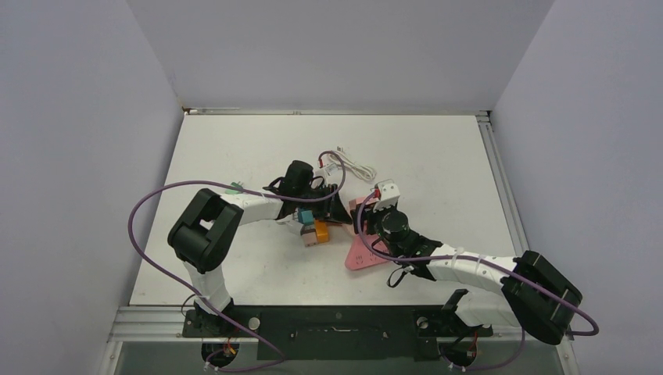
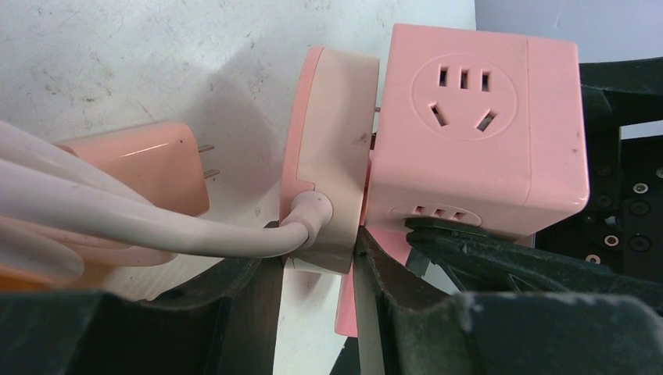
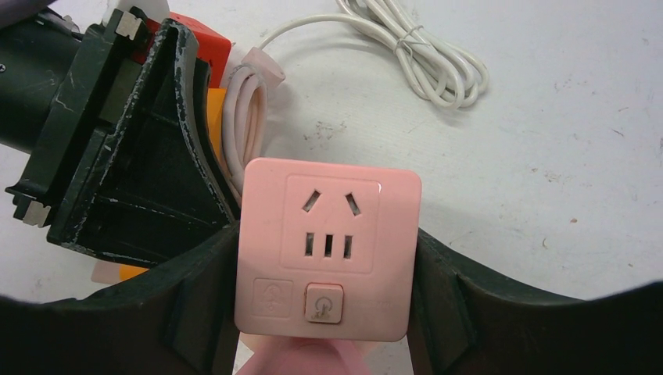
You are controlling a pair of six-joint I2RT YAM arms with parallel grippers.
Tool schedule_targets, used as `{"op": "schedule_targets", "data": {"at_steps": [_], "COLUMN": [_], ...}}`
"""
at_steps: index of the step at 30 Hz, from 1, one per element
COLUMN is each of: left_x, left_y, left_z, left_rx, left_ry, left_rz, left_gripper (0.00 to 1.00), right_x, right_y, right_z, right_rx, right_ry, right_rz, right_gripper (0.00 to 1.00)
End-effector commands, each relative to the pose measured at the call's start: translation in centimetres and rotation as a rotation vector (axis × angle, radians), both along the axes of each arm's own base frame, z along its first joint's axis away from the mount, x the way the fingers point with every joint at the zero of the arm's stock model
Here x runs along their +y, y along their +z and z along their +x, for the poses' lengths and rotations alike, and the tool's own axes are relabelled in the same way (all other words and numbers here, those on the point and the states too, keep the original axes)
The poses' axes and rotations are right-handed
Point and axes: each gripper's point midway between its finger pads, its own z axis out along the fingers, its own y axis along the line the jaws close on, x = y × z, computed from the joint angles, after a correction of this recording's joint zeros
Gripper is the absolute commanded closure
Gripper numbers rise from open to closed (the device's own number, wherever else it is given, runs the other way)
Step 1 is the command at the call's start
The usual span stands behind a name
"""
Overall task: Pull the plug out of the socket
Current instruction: Remove the plug from the socket.
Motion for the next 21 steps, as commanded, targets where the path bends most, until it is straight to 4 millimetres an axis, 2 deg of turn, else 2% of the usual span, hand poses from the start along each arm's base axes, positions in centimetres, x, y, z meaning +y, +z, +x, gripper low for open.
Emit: {"op": "schedule_targets", "data": {"at_steps": [1, 9, 15, 21], "left_x": [1.6, 1.7, 1.7, 1.7], "left_y": [-0.3, -0.3, -0.4, -0.5], "left_z": [2.9, 2.9, 3.0, 3.0], "left_rx": [-0.05, -0.045, -0.047, -0.043], "left_ry": [0.112, 0.114, 0.114, 0.114], "left_rz": [0.071, 0.074, 0.077, 0.079], "left_gripper": [1.0, 1.0, 1.0, 1.0], "right_x": [1.0, 0.7, -1.2, -1.7], "right_y": [7.4, 7.8, 8.0, 7.9], "right_z": [1.6, 1.5, 2.7, 3.0], "right_rx": [-0.189, -0.185, -0.136, -0.14], "right_ry": [-0.041, -0.043, -0.02, -0.025], "right_rz": [0.106, 0.159, 0.316, 0.309], "right_gripper": [0.95, 0.95, 0.95, 0.95]}}
